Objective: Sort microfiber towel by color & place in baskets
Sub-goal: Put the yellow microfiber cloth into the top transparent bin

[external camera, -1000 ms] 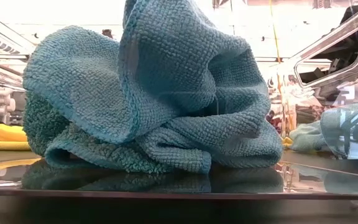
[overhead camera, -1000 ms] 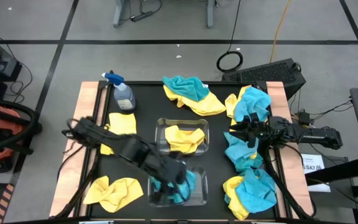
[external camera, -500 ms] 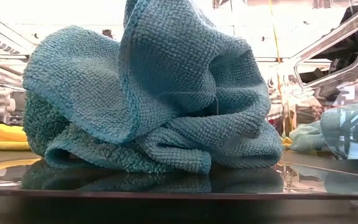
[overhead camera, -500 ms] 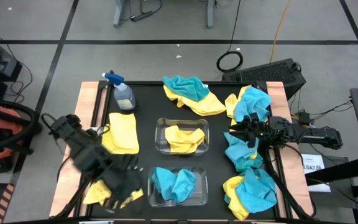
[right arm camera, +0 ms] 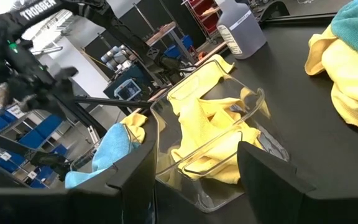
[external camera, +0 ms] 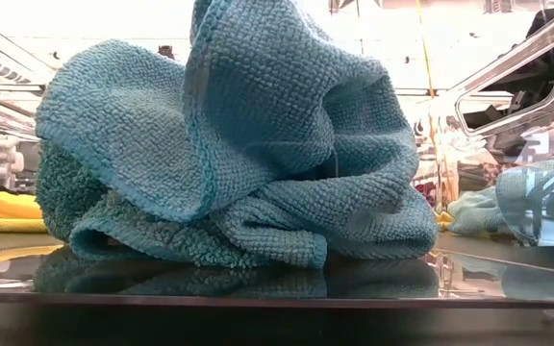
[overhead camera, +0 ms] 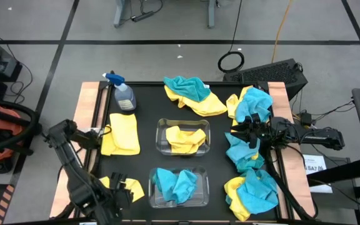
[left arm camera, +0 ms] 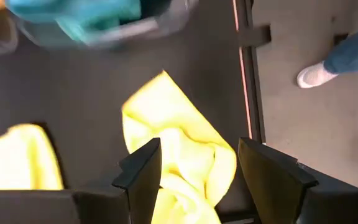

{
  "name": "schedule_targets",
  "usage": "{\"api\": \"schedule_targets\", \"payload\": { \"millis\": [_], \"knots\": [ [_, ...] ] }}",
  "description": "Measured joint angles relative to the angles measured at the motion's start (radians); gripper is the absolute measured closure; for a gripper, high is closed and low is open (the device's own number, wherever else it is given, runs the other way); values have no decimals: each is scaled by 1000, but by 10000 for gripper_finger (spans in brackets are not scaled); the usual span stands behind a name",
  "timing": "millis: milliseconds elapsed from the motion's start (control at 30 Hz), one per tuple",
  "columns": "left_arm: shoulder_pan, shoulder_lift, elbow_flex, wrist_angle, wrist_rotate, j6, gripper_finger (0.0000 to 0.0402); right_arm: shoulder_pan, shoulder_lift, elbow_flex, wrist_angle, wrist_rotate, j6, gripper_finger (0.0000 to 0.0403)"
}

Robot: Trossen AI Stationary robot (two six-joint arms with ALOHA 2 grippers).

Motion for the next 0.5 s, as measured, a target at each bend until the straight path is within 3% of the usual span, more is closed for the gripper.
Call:
{"api": "schedule_targets", "payload": {
  "millis": [500],
  "knots": [
    [-111,1,-465,342,43,-268,182,0,0,0,0,0,0,188]
  ]
}}
